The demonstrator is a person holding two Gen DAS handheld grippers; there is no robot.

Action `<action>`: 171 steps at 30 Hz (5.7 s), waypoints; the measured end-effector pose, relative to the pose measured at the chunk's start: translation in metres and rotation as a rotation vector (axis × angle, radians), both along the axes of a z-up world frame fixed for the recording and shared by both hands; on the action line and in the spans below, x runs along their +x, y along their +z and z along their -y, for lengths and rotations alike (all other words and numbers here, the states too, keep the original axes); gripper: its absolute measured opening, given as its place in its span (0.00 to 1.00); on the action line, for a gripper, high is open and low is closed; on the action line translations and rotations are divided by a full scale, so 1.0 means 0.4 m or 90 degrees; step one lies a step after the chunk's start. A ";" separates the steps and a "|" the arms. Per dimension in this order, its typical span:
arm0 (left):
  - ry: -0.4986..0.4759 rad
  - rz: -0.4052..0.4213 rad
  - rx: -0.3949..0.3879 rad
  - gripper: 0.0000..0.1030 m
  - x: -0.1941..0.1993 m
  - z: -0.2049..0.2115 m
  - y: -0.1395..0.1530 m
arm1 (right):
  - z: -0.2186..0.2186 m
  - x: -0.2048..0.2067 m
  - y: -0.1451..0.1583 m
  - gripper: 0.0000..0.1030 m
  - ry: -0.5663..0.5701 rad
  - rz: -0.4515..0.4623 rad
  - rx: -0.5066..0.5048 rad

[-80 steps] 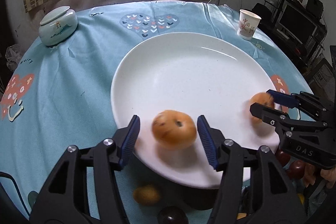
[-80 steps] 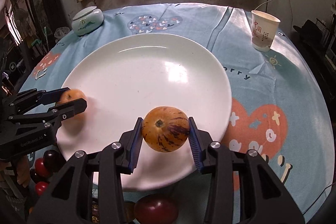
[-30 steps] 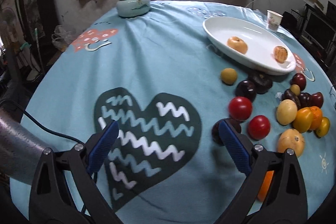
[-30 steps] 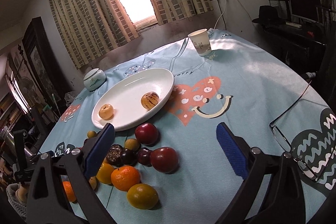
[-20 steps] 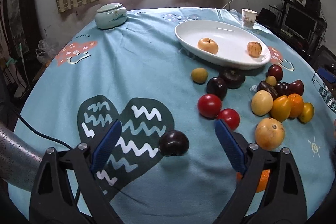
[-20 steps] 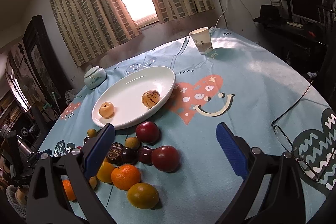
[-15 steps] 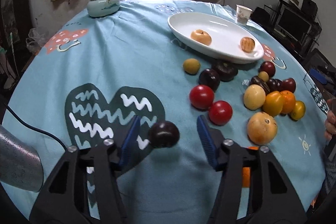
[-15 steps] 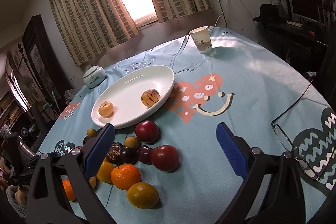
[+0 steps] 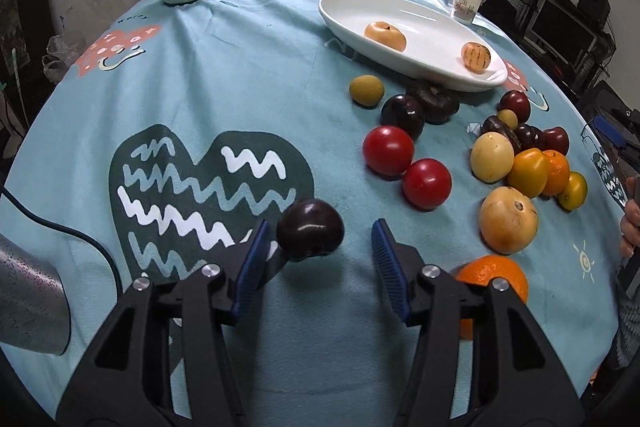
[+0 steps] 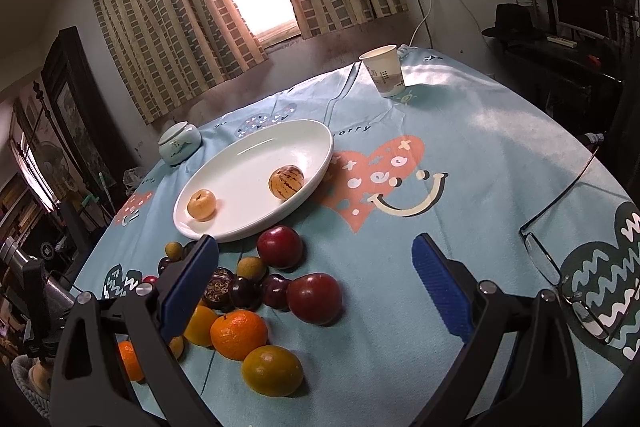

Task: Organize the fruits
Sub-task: 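Grasp the dark plum with the left tool, then carry the dark plum to the plate while the right tool grasps the green-yellow citrus, then release the plum and the citrus onto the plate, opening both tools, then grasp the orange with the left tool while the right tool grasps the red plum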

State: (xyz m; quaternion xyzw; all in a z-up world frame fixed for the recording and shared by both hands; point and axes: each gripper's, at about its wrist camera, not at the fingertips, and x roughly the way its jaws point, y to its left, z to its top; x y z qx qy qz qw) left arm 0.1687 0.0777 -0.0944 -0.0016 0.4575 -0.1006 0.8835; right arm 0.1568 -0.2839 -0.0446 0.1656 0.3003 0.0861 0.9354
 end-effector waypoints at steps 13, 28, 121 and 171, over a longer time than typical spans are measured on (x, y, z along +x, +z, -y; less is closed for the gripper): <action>0.022 0.022 -0.066 0.31 -0.004 -0.037 0.012 | -0.050 -0.060 0.007 0.95 0.054 -0.003 -0.047; -0.002 0.046 -0.083 0.31 -0.016 -0.029 0.028 | -0.167 -0.073 -0.086 0.53 0.157 -0.148 -0.173; 0.042 0.122 -0.037 0.75 0.129 0.069 0.148 | -0.086 0.098 0.107 0.92 0.053 0.056 -0.065; 0.000 0.079 -0.015 0.45 -0.075 0.083 0.062 | 0.000 -0.009 -0.013 0.95 0.029 -0.017 0.025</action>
